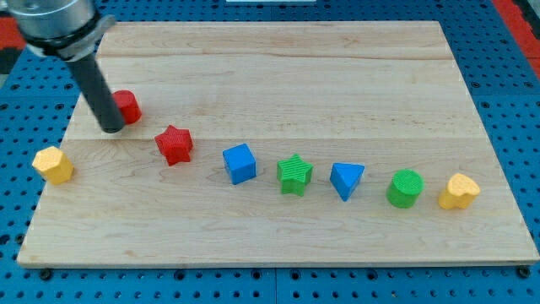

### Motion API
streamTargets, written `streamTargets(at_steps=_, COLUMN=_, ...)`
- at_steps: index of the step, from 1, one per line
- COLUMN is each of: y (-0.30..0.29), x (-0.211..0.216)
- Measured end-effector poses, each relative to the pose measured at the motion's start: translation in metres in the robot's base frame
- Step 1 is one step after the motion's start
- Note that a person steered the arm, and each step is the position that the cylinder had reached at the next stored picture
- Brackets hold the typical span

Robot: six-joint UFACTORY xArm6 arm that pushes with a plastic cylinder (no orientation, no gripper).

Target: Nudge the red star left

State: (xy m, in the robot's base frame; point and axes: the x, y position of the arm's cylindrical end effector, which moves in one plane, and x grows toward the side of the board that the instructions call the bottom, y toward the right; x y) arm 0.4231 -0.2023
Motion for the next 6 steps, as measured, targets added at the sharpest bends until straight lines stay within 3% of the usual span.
streamTargets(at_steps=1, y=0.033, x=-0.031)
streamTargets(at_steps=2, y=0.007, x=-0.098)
streamTargets(at_steps=3, y=0.073, x=-0.052)
streamTargets(at_steps=4, y=0.078, x=0.007)
streamTargets(at_steps=5, y=0.001, x=-0.024)
streamTargets(at_steps=6, y=-0.019, x=-0.045)
